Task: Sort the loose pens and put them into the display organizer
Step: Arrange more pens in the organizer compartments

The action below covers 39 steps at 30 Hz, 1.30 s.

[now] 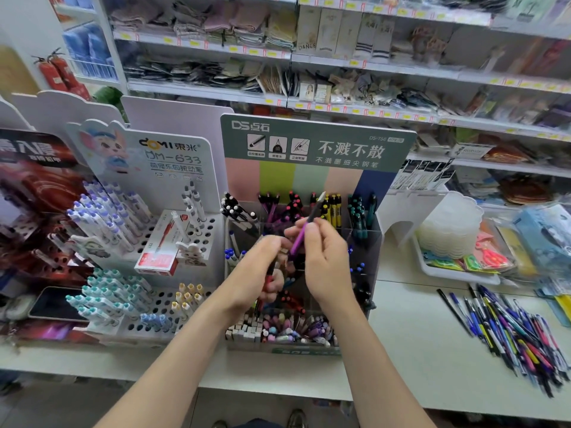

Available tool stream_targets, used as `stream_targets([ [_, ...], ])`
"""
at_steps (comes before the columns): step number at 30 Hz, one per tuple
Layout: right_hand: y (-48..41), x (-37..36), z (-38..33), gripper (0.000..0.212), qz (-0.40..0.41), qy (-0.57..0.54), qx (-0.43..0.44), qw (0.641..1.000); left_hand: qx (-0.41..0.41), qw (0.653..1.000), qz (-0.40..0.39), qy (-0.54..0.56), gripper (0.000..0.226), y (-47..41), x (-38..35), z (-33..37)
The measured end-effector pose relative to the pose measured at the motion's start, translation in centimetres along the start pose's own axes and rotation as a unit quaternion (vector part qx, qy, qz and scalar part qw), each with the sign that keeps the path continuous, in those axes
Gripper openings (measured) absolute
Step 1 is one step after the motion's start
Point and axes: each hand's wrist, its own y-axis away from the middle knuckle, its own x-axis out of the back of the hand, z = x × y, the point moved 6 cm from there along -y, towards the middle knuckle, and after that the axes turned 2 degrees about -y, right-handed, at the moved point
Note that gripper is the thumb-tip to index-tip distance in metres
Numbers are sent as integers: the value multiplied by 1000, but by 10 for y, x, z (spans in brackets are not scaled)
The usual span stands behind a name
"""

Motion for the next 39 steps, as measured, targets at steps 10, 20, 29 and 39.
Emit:
stream_targets([
  [10, -50, 1, -32, 15, -107, 403, 73, 906, -62, 969, 222, 94, 18, -1, 43, 10],
  [20, -83, -61, -32, 21, -265, 527, 189, 785, -74, 959, 259, 89, 12, 2, 57, 6],
  [29, -10, -19, -40, 11, -69, 222, 161, 959, -60, 932, 264, 239, 19, -3, 60, 5],
  [39, -8, 39, -5, 20, 144, -165, -37, 975, -112, 962, 242, -55, 9, -10, 21, 27],
])
